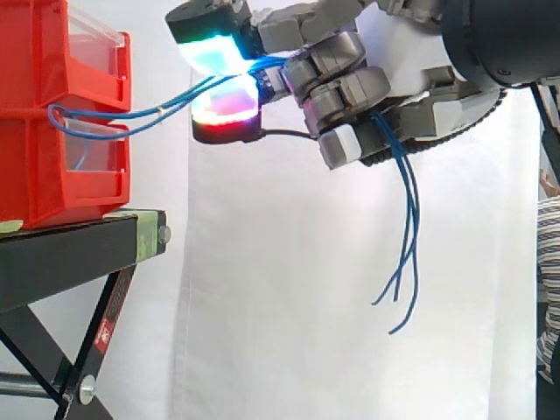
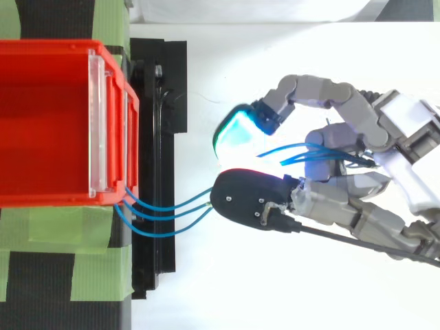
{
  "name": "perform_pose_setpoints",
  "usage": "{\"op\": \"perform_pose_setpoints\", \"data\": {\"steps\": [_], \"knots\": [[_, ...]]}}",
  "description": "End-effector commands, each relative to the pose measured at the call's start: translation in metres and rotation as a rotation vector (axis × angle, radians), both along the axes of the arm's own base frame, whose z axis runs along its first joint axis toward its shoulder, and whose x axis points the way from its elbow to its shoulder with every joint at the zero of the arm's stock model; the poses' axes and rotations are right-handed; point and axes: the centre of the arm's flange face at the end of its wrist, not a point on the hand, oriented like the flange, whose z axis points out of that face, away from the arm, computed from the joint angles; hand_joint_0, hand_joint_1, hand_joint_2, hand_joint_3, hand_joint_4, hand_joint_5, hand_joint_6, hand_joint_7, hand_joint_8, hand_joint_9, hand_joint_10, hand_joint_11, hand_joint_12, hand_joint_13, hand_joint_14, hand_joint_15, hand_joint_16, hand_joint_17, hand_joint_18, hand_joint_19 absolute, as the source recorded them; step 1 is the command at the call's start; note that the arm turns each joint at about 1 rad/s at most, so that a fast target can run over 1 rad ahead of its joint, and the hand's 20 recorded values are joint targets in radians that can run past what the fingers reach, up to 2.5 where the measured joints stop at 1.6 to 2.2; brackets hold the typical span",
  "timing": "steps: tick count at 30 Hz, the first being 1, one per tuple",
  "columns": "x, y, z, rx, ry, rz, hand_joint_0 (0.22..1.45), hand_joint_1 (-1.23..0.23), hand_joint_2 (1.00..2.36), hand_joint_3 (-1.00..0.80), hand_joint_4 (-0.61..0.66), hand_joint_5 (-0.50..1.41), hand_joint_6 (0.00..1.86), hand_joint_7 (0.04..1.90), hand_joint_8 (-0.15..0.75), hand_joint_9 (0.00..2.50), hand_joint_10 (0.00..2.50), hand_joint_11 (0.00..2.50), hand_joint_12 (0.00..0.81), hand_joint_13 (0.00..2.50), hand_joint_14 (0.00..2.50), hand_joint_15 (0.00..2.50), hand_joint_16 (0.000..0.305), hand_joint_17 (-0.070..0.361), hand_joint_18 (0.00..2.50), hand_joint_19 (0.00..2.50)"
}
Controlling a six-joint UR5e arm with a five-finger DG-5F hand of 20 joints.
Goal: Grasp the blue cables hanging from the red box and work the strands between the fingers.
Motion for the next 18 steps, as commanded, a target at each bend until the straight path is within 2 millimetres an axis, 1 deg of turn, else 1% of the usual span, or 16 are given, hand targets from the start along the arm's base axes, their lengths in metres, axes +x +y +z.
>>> {"op": "perform_pose_setpoints", "data": {"steps": [1, 2, 4, 5, 6, 7, 10, 11, 13, 15, 18], "knots": [[0.0014, -0.0001, 0.0007, 0.041, -0.05, 0.003, 1.0, -0.67, 1.02, -0.26, 0.25, -0.05, 0.2, 1.27, 0.384, 0.99, 2.5, 2.5, 0.419, 1.08, 2.5, 1.64, 0.046, 0.104, 1.46, 1.18], [0.002, 0.0003, 0.0015, 0.048, -0.059, 0.003, 1.0, -0.67, 1.02, -0.27, 0.25, -0.05, 0.18, 1.27, 0.384, 0.99, 2.5, 2.5, 0.419, 1.08, 2.5, 1.64, 0.046, 0.104, 1.46, 1.18], [0.0024, -0.0005, 0.0012, 0.059, -0.073, 0.004, 0.97, -0.68, 1.02, -0.29, 0.25, -0.03, 0.05, 1.32, 0.384, 0.99, 2.5, 2.5, 0.419, 1.08, 2.5, 1.64, 0.046, 0.104, 1.46, 1.18], [0.0026, 0.0006, 0.0019, 0.063, -0.077, 0.006, 0.97, -0.69, 1.02, -0.33, 0.25, -0.03, 0.01, 1.33, 0.384, 0.99, 2.5, 2.5, 0.419, 1.08, 2.5, 1.64, 0.046, 0.104, 1.46, 1.18], [0.0028, -0.0003, 0.0019, 0.066, -0.081, 0.005, 0.96, -0.69, 1.02, -0.38, 0.25, -0.03, 0.0, 1.34, 0.384, 0.99, 2.5, 2.5, 0.419, 1.08, 2.5, 1.64, 0.046, 0.104, 1.46, 1.18], [0.0026, -0.0003, 0.0014, 0.066, -0.081, 0.007, 0.94, -0.69, 1.02, -0.52, 0.25, -0.04, 0.0, 1.31, 0.384, 0.99, 2.5, 2.5, 0.419, 1.08, 2.5, 1.64, 0.046, 0.104, 1.46, 1.18], [0.003, -0.0001, 0.0021, 0.067, -0.084, 0.007, 0.94, -0.67, 1.01, -0.65, 0.26, -0.02, 0.0, 1.32, 0.384, 0.99, 2.5, 2.5, 0.419, 1.08, 2.5, 1.64, 0.046, 0.104, 1.46, 1.18], [0.0028, -0.0002, 0.0015, 0.067, -0.084, 0.007, 0.94, -0.67, 1.01, -0.66, 0.26, -0.02, 0.0, 1.33, 0.384, 0.99, 2.5, 2.5, 0.419, 1.08, 2.5, 1.64, 0.046, 0.104, 1.46, 1.18], [0.0032, 0.0, 0.0018, 0.069, -0.088, 0.007, 0.95, -0.66, 1.01, -0.69, 0.26, -0.02, 0.11, 1.3, 0.384, 0.99, 2.5, 2.5, 0.419, 1.08, 2.5, 1.64, 0.046, 0.104, 1.46, 1.18], [0.0037, 0.0003, 0.0025, 0.069, -0.089, 0.008, 0.97, -0.65, 1.01, -0.67, 0.26, -0.03, 0.18, 1.27, 0.384, 0.99, 2.5, 2.5, 0.419, 1.08, 2.5, 1.64, 0.046, 0.104, 1.46, 1.18], [0.0035, 0.0002, 0.0009, 0.066, -0.084, 0.008, 1.02, -0.65, 1.02, -0.56, 0.26, -0.05, 0.31, 1.22, 0.384, 0.99, 2.5, 2.5, 0.419, 1.08, 2.5, 1.64, 0.046, 0.104, 1.46, 1.18]]}}
